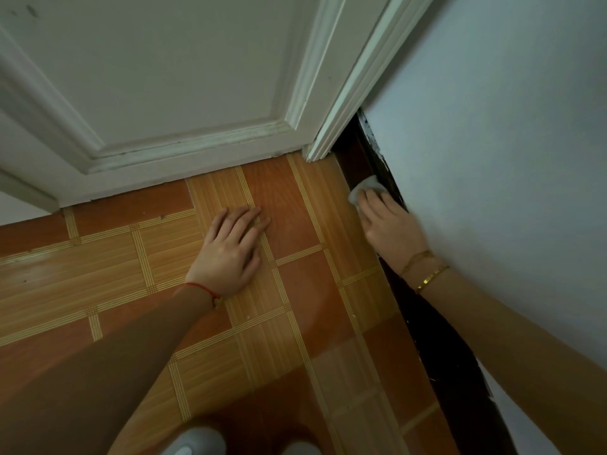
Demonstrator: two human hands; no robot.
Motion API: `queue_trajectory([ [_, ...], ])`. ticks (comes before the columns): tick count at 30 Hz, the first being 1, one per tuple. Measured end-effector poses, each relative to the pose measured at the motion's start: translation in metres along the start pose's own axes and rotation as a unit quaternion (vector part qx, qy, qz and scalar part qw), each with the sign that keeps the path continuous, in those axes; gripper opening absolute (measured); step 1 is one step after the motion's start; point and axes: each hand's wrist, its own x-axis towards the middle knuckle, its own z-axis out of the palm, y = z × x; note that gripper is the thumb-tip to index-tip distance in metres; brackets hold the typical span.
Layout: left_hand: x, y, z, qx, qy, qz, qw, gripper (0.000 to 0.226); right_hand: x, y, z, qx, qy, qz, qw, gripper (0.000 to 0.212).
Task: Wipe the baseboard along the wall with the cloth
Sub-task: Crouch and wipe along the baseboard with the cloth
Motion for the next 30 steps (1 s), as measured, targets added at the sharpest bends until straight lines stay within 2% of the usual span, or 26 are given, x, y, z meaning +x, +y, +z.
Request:
queue_trajectory([
  [4, 0.0, 0.0, 0.0, 0.002, -0.006, -0.001, 1.0, 0.052, 0.004, 0.004, -0.003, -0.02, -0.02, -0.003, 1.0, 0.023],
  [9, 0.0, 0.0, -0.001, 0.008, -0.009, -0.004, 1.0, 0.052, 0.051, 0.016, -0.007, -0.05, 0.057, 0.035, 0.997, 0.037],
  [13, 0.001, -0.001, 0.0, 0.006, -0.007, -0.001, 1.0, 0.052, 0.096, 0.023, 0.002, -0.019, 0.075, 0.071, 0.994, 0.021],
  [19, 0.001, -0.001, 0.0, 0.003, -0.006, -0.001, 1.0, 0.052, 0.099, 0.025, 0.009, -0.002, 0.122, 0.078, 0.989, 0.017],
  [25, 0.001, -0.001, 0.0, 0.008, -0.014, 0.005, 1.0, 0.053, 0.05, 0.017, -0.01, -0.022, 0.078, 0.052, 0.995, 0.017],
  [30, 0.0, -0.001, 0.0, 0.003, -0.011, -0.003, 1.0, 0.054, 0.003, -0.003, -0.007, 0.02, 0.021, 0.033, 0.999, 0.015],
])
